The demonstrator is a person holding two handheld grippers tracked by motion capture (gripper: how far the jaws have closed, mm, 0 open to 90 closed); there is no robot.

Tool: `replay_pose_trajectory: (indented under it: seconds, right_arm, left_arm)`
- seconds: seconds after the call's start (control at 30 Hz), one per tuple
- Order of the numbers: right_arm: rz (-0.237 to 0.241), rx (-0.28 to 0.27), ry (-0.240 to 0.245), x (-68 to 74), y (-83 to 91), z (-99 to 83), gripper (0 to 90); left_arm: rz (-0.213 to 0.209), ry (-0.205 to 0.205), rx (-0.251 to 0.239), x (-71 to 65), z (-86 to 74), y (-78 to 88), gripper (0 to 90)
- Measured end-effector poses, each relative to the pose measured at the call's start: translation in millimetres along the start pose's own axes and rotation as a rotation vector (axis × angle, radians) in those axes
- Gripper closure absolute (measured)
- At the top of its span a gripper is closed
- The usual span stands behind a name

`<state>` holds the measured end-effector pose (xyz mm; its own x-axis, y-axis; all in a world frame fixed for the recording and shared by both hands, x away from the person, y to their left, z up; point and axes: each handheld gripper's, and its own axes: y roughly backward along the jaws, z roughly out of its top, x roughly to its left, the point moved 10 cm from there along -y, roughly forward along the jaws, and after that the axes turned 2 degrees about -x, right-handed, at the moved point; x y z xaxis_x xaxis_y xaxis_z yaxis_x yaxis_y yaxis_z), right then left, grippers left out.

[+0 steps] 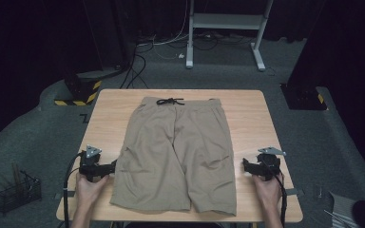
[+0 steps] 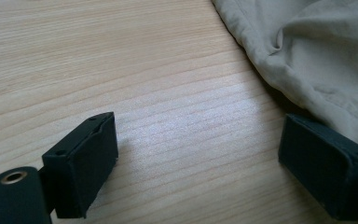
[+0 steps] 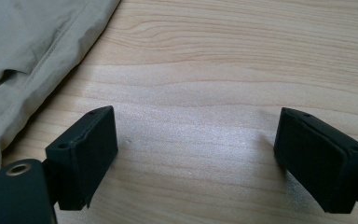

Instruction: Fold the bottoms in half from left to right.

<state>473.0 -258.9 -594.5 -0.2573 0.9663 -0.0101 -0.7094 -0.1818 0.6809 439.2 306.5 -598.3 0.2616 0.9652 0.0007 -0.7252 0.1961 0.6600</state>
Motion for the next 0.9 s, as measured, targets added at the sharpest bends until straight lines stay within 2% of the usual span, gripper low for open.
replay_pose_trajectory:
  seconds: [0.23, 0.33, 0.43, 0.47, 0.5, 0.57, 0.67, 0.77, 0.83, 0.9]
  right_arm:
    - [-0.002, 0.0, -0.003, 0.0, 0.0, 0.1, 13.3]
    - [-0.004, 0.001, -0.007, 0.0, 0.1, 0.1, 14.4]
    - [0.001, 0.004, -0.018, -0.5, 4.3, 1.5, 30.2]
    - [0.026, -0.012, -0.039, 1.5, 5.1, 3.0, 30.3]
    - [0.036, -0.022, -0.047, 3.5, 5.8, 4.4, 31.2]
    - [0.04, -0.053, -0.024, 9.0, 7.5, 8.8, 34.4]
    - [0.075, -0.085, 0.005, 22.0, 8.2, 18.8, 35.7]
    - [0.084, -0.114, 0.022, 27.9, 9.2, 25.0, 38.1]
    - [0.108, -0.111, 0.031, 35.4, 7.8, 29.2, 38.1]
    - [0.12, -0.106, 0.05, 42.5, 5.1, 33.0, 38.4]
  left_arm:
    - [0.005, 0.006, -0.001, 0.4, -0.1, 0.5, 12.2]
    - [0.006, 0.017, -0.01, 2.7, 1.1, 1.4, 15.7]
    - [0.028, 0.04, -0.043, 7.5, 4.1, 5.0, 21.8]
    - [0.032, 0.054, -0.058, 9.6, 5.9, 7.0, 23.5]
    - [0.023, 0.072, -0.07, 10.5, 8.0, 9.1, 23.5]
    - [-0.011, 0.099, -0.087, 8.2, 13.3, 13.1, 23.3]
    - [-0.041, 0.097, -0.103, 0.7, 21.9, 17.4, 24.8]
    - [-0.089, 0.118, -0.132, -10.7, 31.9, 16.9, 25.1]
    - [-0.105, 0.115, -0.147, -17.8, 37.2, 13.8, 25.3]
    - [-0.119, 0.093, -0.134, -25.8, 41.3, 10.7, 26.5]
